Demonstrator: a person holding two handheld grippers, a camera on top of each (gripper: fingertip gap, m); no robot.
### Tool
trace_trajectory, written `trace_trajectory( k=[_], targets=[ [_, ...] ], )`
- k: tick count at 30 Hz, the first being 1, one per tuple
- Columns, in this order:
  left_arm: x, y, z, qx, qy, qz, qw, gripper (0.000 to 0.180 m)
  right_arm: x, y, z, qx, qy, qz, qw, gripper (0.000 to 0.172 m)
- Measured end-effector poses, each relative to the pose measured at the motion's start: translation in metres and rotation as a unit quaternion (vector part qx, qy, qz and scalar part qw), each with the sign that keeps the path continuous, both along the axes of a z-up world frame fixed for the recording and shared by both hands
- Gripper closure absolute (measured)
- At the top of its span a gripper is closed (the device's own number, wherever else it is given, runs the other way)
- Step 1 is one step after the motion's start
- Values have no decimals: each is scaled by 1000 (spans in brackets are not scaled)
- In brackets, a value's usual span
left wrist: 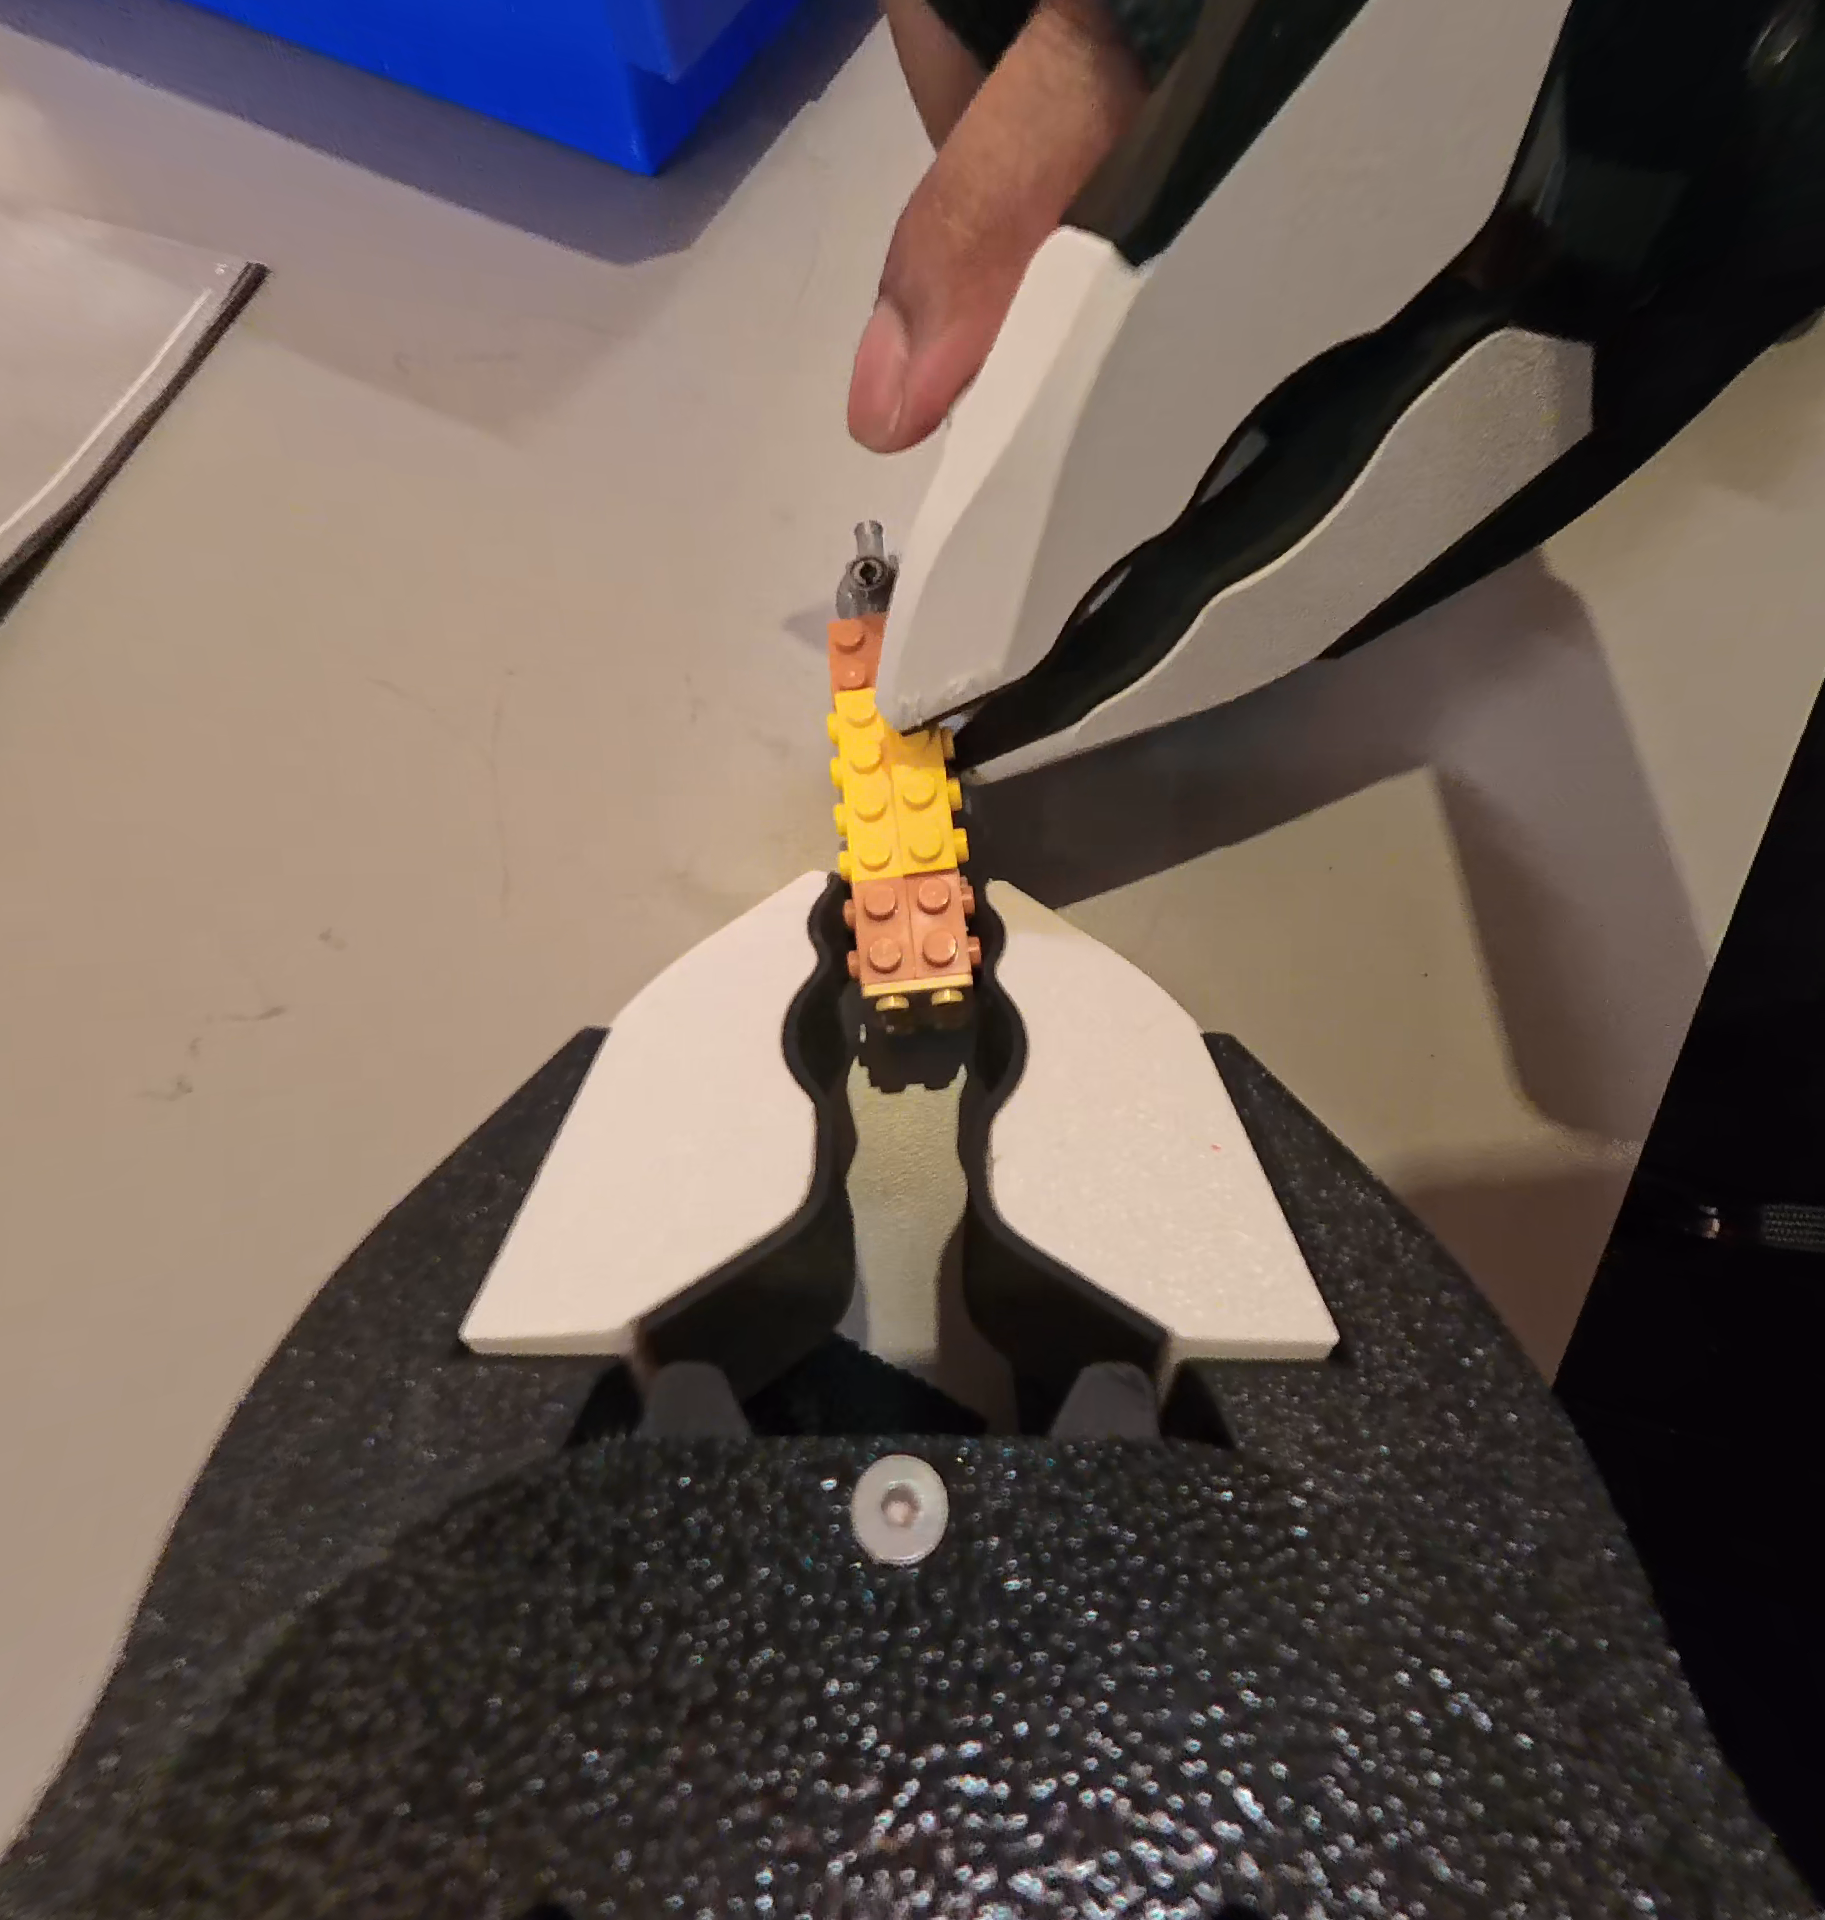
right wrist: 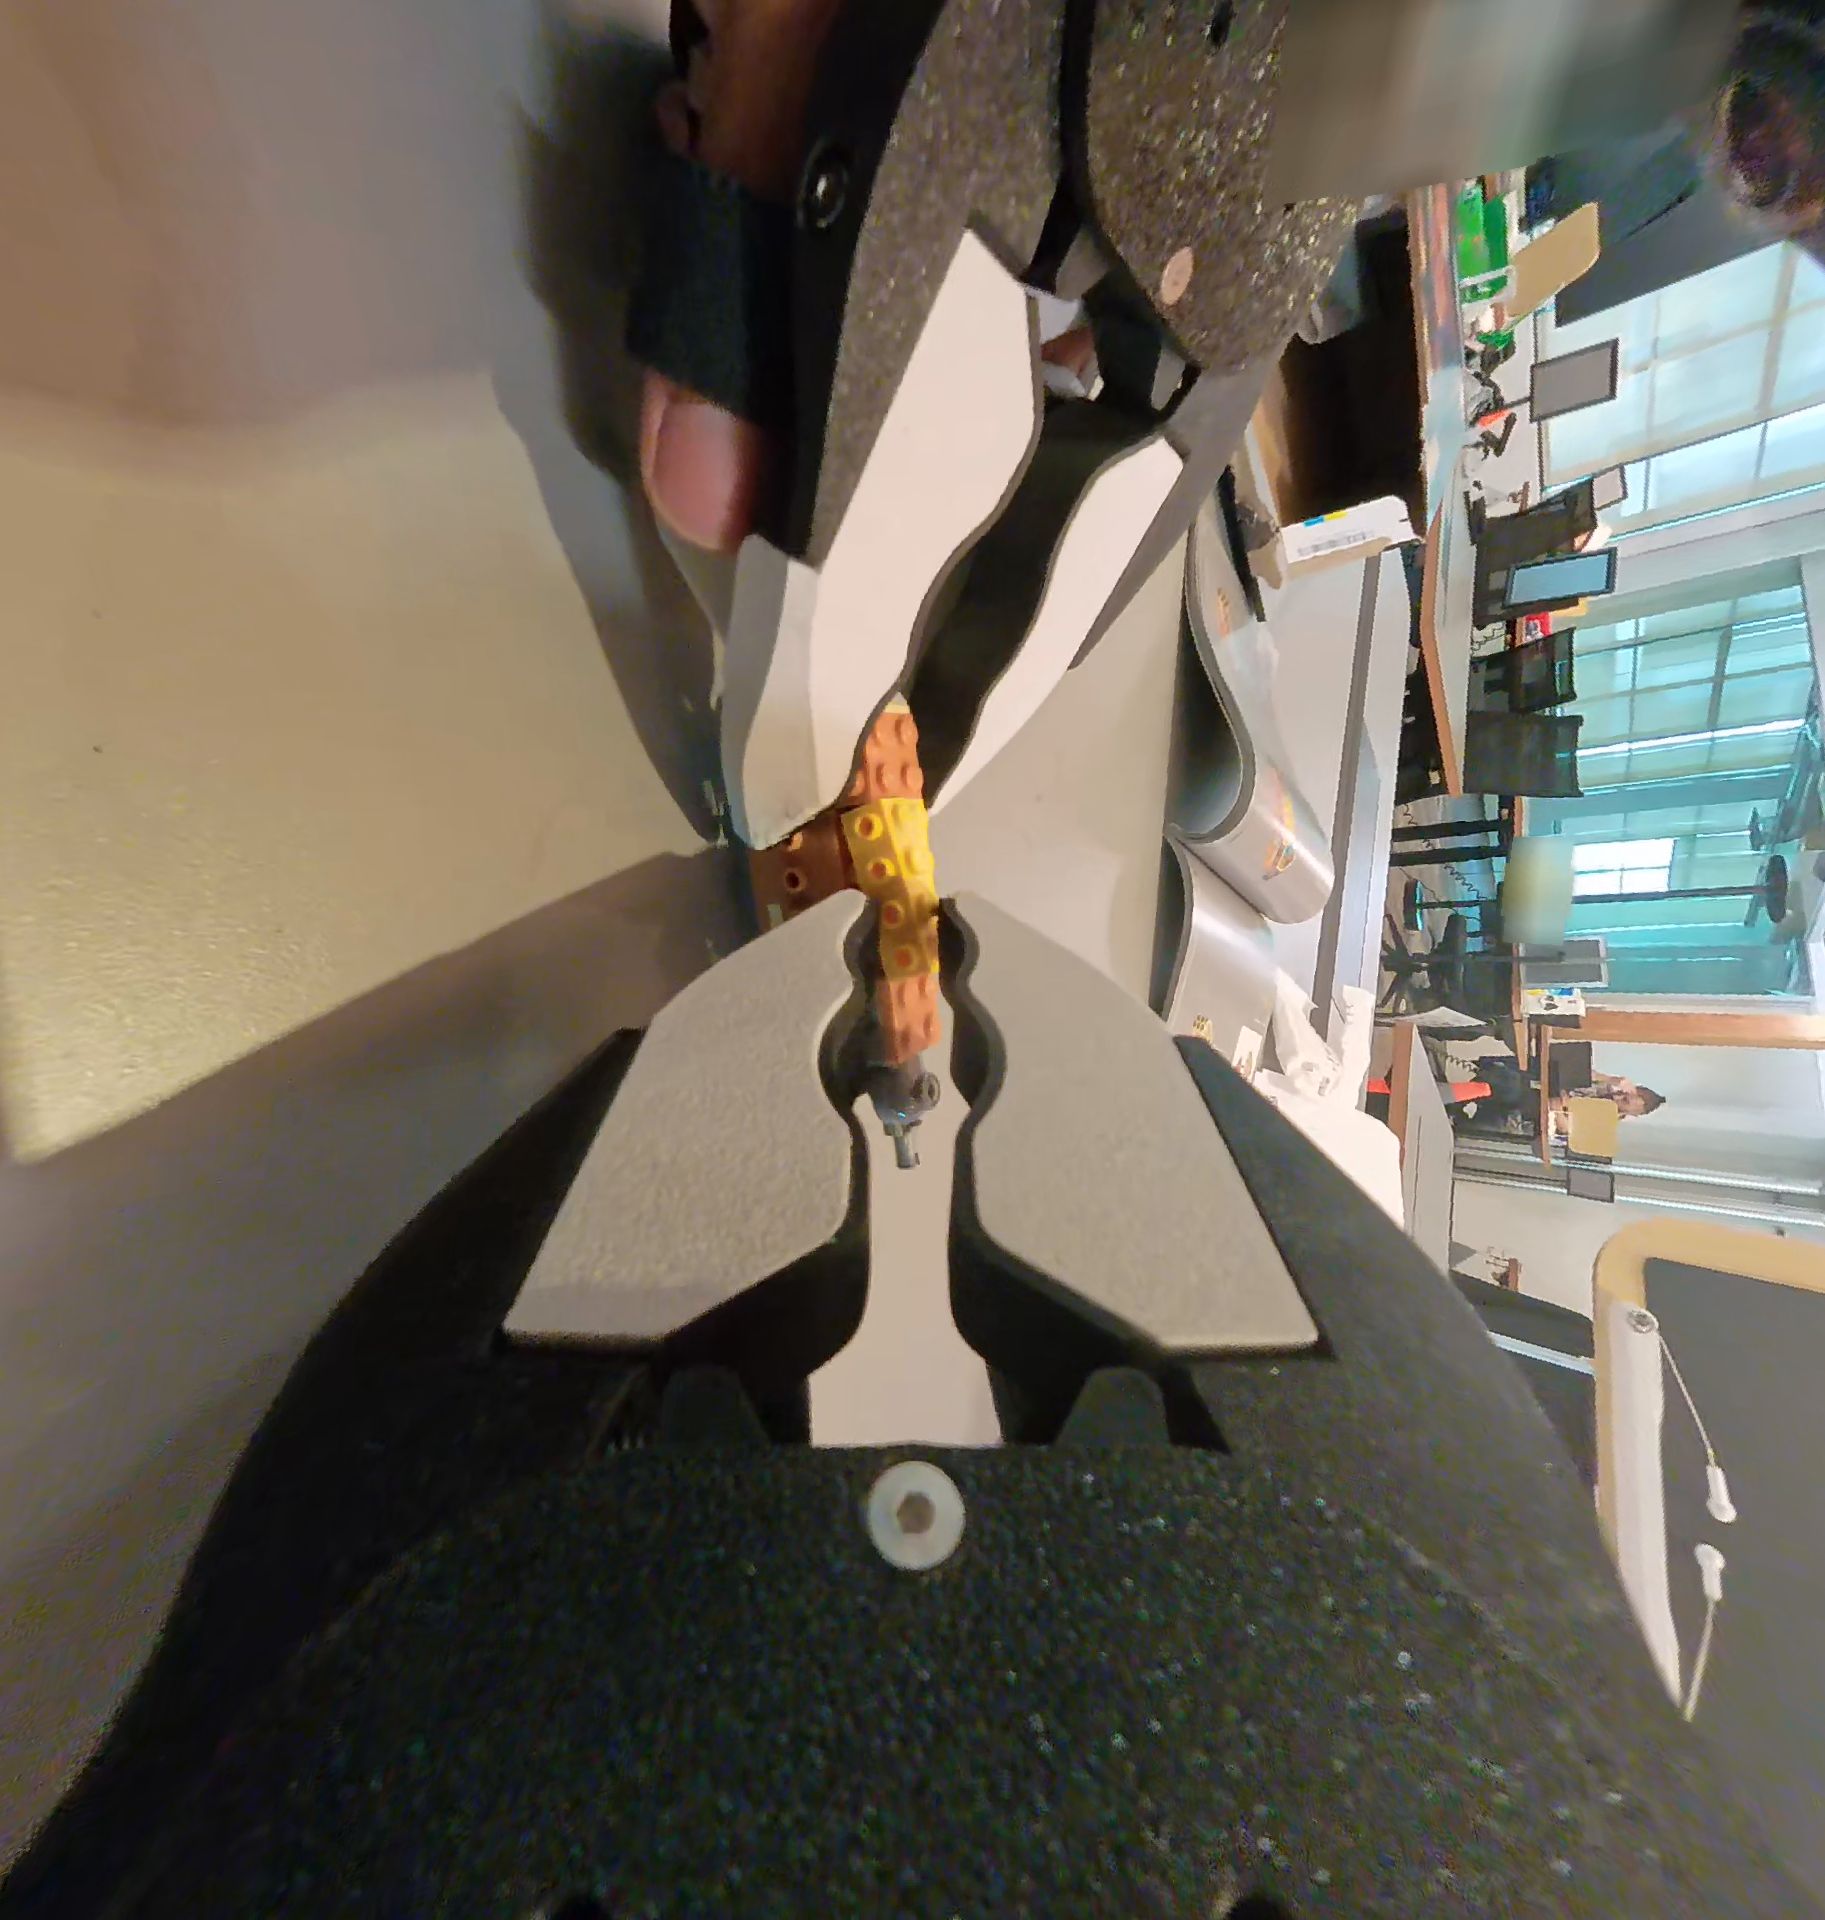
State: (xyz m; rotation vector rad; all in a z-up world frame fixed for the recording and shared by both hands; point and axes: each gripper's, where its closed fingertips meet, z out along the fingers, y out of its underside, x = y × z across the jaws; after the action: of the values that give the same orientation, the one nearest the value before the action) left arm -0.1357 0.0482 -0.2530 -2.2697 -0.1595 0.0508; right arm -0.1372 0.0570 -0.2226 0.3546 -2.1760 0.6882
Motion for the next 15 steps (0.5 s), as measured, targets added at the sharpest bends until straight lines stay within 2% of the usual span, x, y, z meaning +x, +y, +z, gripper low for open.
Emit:
trace_trajectory(
  k=[15],
  targets=[
    [0, 0, 1, 5, -1, 1, 1000, 160, 0, -1, 2, -34, -6, -2, 999, 162]
  ],
)
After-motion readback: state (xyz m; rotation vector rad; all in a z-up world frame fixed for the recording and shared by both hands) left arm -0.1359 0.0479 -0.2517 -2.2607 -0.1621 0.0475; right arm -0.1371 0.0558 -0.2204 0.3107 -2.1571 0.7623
